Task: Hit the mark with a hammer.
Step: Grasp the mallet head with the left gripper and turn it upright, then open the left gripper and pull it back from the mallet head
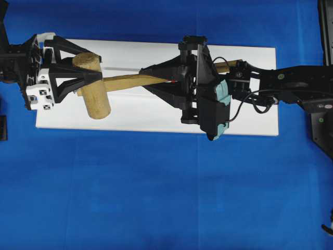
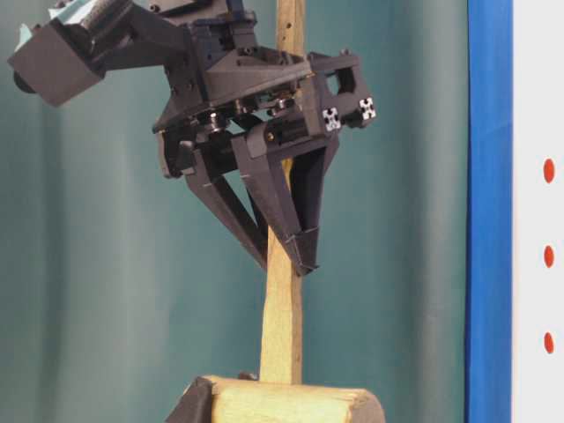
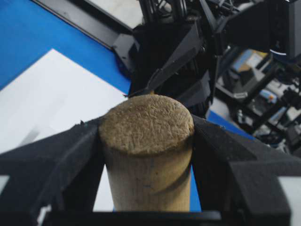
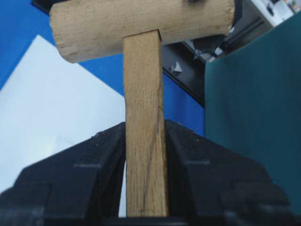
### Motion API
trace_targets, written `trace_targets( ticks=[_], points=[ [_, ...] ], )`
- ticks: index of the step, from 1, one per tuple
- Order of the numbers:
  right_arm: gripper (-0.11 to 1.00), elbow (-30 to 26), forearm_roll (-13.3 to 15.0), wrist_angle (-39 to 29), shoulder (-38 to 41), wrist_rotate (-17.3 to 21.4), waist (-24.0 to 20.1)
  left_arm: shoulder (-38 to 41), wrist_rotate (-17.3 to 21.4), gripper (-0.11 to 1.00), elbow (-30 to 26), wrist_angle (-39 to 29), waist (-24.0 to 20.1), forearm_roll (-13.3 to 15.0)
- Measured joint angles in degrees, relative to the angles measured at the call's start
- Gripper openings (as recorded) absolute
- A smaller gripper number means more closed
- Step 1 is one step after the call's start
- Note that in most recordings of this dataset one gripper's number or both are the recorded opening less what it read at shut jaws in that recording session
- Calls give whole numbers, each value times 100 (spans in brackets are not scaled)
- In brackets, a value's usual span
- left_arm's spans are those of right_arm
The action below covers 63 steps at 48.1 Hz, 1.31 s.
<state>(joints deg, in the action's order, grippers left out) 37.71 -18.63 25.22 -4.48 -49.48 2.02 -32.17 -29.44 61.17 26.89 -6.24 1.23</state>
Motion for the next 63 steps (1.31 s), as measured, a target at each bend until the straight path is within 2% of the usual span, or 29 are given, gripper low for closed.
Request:
trace_targets(
  ticks=[4, 11, 15, 21, 29, 33, 41, 47, 63],
  points=[
    [35, 0, -79, -53, -26, 62, 26, -62, 44, 48, 35, -9, 0, 0],
    [80, 0, -211, -290, -70, 105, 97, -158, 167, 48, 105, -18, -9, -9],
    [94, -9, -264, -413, -70, 158, 44, -193, 387, 48, 114, -62, -9, -18],
    [92, -44, -457, -694, -70, 404, -62, -220, 932, 48, 114, -149, -9, -26],
    [94, -193, -686, -1169, -70, 940, -114, -229, 2092, 48, 114, -325, 0, -26],
    [93, -220, -721, -1283, -70, 1204, -132, -237, 2663, 48, 114, -369, 70, -26],
    [93, -255, -729, -1310, -70, 1521, -132, -237, 3401, 48, 114, -378, 369, -26],
    [93, -290, -747, -1301, -70, 1538, -132, -237, 3586, 48, 114, -396, 510, -26],
    [93, -466, -923, -1327, 158, 1617, -132, -237, 3604, 48, 123, -396, 510, -18]
  ],
)
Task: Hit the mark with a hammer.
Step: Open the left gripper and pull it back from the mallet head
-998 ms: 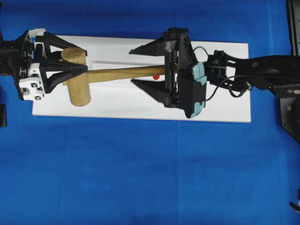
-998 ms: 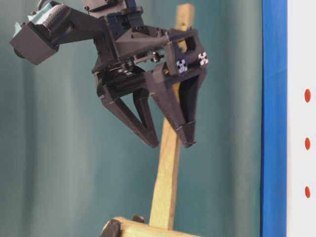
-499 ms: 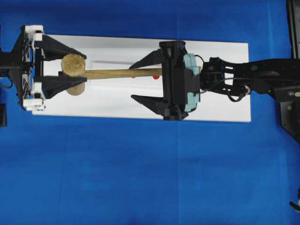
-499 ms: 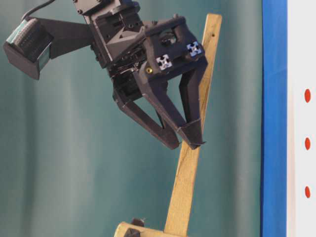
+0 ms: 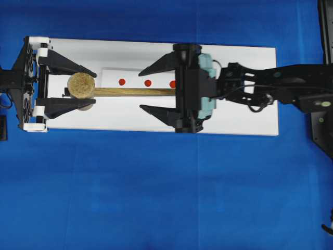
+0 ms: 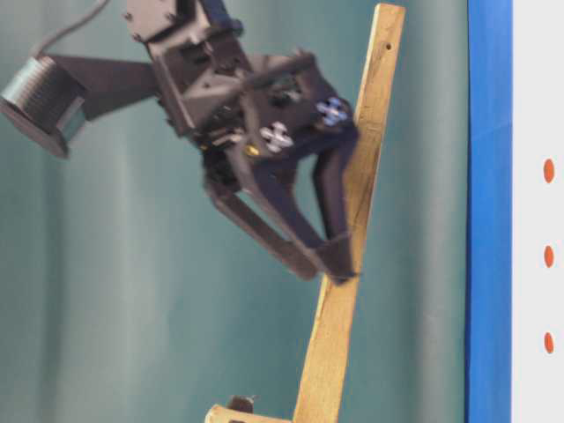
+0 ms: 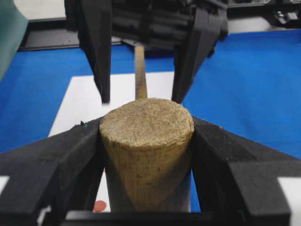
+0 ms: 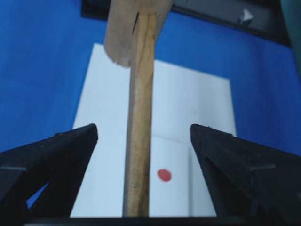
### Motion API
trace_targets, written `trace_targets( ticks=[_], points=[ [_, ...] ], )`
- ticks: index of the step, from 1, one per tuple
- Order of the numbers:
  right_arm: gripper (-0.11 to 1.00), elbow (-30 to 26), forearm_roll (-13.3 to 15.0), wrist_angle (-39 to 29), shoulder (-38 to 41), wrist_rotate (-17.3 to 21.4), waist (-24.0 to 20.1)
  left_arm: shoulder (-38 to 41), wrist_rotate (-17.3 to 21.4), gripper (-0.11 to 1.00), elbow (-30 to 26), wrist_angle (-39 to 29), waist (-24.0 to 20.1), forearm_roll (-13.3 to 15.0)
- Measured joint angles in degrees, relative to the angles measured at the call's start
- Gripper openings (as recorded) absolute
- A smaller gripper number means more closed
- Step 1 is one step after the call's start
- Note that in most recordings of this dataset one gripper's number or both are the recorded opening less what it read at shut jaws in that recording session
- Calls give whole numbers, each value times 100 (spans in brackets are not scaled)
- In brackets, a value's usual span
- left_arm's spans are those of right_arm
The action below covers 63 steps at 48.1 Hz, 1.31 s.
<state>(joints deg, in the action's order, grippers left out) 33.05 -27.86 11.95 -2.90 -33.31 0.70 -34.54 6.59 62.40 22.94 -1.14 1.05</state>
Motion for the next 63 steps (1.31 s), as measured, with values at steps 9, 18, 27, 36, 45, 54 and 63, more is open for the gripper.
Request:
trace_targets(
  ticks=[9, 18, 27, 36, 45, 54, 63],
  points=[
    [92, -123, -167, -18, 281, -9, 0, 0, 9, 48, -9, 0, 0, -9],
    [54, -123, -176, -70, 290, -9, 0, -35, 0, 48, 0, 0, 0, -9],
    [6, -132, -176, -290, 281, 0, 18, -35, 0, 48, -9, 0, 18, -9],
    [2, -141, -202, -290, 290, 26, 35, -35, 18, 48, -9, 0, 18, -35],
    [2, -141, -246, -246, 281, 26, 44, -35, 105, 48, -9, -9, 26, -35],
    [2, -141, -264, -211, 290, 26, 44, -44, 114, 48, -9, -97, 26, -35],
    [2, -141, -272, -193, 290, 26, 44, -79, 105, 56, -9, -105, 26, -35]
  ],
)
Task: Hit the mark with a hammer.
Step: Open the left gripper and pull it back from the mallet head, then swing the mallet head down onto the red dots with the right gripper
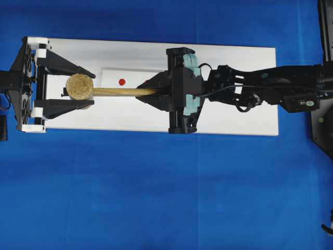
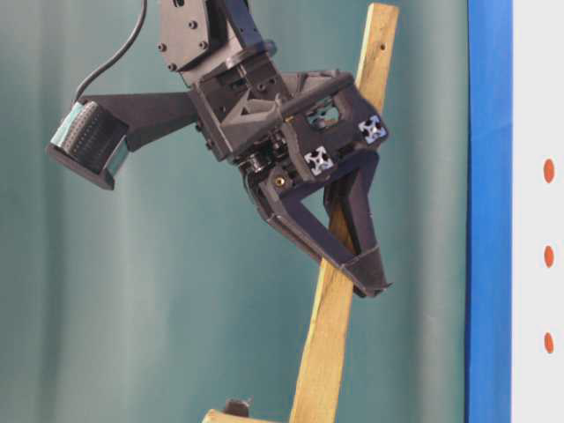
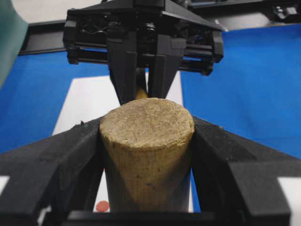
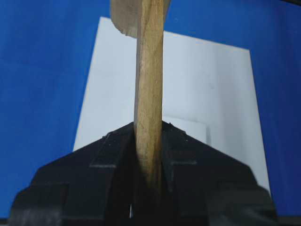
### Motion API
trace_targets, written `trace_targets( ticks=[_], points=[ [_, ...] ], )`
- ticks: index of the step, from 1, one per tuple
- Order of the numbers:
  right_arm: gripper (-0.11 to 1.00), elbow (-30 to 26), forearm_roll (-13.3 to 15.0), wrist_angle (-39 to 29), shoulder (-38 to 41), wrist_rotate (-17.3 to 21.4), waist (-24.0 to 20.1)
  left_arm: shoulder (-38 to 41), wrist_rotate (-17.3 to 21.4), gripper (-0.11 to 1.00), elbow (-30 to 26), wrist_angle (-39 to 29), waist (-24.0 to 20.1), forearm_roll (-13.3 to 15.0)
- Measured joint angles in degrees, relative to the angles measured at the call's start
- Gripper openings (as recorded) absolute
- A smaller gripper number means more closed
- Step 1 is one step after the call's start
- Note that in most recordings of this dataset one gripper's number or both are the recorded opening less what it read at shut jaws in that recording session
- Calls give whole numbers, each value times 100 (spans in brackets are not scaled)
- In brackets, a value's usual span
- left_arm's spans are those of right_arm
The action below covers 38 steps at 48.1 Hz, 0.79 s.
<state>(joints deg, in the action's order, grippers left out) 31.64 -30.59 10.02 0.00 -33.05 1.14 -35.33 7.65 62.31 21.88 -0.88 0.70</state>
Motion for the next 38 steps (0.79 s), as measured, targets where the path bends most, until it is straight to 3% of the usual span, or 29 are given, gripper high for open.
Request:
trace_targets(
  ticks=[5, 7, 13, 22, 38],
  points=[
    [2, 9, 0, 0, 0, -18, 9, -26, -18, 83, 9, 0, 0, 0],
    [2, 9, -9, 0, 0, -18, 0, -26, -18, 88, 0, 0, 0, 0],
    [2, 18, -79, 0, 0, -26, 0, -35, -18, 81, 18, -9, 0, 0],
    [2, 229, -202, 0, -185, -26, 0, -308, -53, 82, 149, -193, -18, 0],
    [2, 984, -492, 0, -870, -26, 0, -1863, -141, 82, 571, -1292, -26, 9]
  ],
)
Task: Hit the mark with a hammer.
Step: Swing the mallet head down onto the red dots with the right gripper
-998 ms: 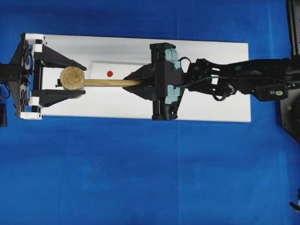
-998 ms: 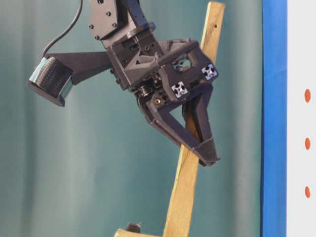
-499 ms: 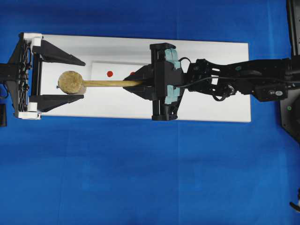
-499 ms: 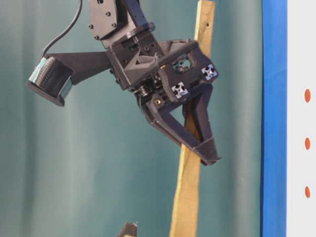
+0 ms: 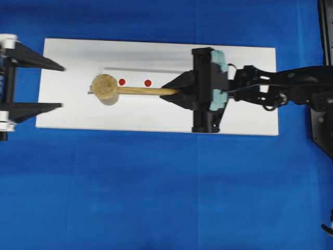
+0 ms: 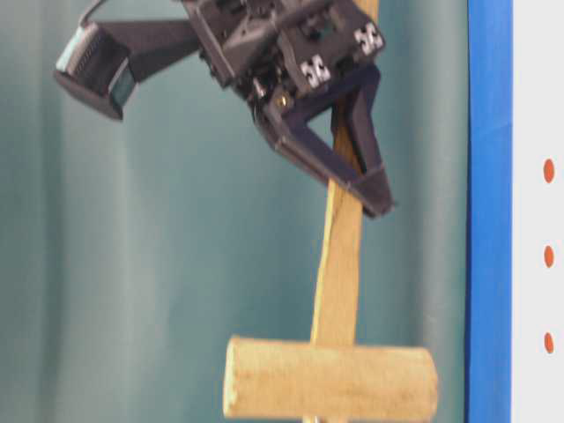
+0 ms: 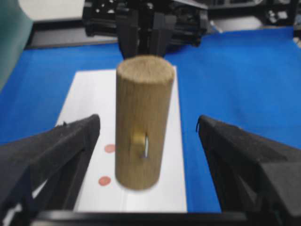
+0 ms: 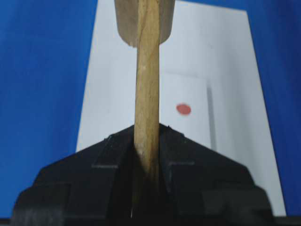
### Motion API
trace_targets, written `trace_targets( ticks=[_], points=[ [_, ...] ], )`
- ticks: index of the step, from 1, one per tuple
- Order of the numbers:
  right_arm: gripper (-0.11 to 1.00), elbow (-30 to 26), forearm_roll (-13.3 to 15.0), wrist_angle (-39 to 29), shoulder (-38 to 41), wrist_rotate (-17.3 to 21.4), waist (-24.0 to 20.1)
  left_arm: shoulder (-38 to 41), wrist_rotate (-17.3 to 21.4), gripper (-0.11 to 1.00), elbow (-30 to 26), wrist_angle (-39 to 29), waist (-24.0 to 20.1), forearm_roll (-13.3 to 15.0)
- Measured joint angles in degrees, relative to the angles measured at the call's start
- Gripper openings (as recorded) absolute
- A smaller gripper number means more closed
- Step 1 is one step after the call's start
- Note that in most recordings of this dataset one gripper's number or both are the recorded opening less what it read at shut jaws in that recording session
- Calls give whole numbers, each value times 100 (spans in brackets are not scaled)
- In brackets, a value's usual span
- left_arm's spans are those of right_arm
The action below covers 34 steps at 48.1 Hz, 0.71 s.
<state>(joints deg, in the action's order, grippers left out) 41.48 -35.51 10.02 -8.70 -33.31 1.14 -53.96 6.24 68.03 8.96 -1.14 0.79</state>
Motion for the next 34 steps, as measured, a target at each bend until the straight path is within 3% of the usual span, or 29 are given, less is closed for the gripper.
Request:
trace_targets(
  ticks=[13, 24, 34],
  points=[
    [2, 343, -237, -105, -343, 0, 0, -879, -9, 81, 167, -1046, 0, 9],
    [2, 308, -246, -105, -281, 0, 88, -888, -18, 80, 229, -1107, 0, 9],
    [2, 176, -255, -105, -132, -18, 475, -879, -18, 80, 237, -1116, 0, 9]
  ],
)
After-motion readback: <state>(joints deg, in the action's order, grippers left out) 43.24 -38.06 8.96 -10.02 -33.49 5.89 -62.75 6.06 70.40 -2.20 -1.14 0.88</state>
